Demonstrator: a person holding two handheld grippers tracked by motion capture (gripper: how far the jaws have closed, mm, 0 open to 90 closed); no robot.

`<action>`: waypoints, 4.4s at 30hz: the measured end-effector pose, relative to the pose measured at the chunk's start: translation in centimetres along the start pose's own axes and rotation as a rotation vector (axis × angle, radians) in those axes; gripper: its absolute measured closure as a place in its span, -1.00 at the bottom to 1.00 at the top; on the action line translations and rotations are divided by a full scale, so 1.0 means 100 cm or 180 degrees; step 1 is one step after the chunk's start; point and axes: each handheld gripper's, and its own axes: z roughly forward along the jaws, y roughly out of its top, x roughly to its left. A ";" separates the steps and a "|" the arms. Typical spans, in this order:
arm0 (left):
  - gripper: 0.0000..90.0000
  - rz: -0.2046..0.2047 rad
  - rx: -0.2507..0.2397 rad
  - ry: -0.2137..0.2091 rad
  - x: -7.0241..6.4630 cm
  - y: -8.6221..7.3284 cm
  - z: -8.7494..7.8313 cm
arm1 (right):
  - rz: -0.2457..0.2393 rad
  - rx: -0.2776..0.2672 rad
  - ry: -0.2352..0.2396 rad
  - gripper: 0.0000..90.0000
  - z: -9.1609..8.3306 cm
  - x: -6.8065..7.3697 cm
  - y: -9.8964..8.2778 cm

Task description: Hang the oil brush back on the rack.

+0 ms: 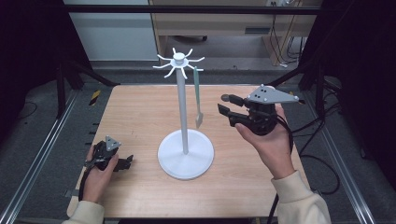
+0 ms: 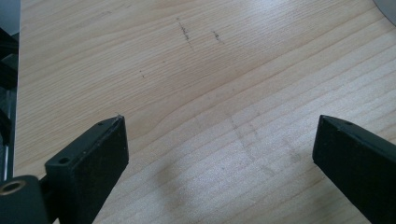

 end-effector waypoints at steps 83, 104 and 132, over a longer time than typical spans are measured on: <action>-0.93 -0.0025 -0.0059 0.0008 0.001 0.000 -0.002 | 0.0386 0.0594 -0.0977 -0.78 0.003 -0.032 -0.168; -0.93 -0.0065 -0.0089 -0.0007 0.001 0.000 -0.002 | 0.0609 0.0862 -0.1205 -0.76 0.036 -0.060 -0.200; -0.93 -0.0064 -0.0091 -0.0059 -0.001 0.001 -0.001 | 0.0696 0.0864 -0.1361 -0.78 0.052 -0.075 -0.218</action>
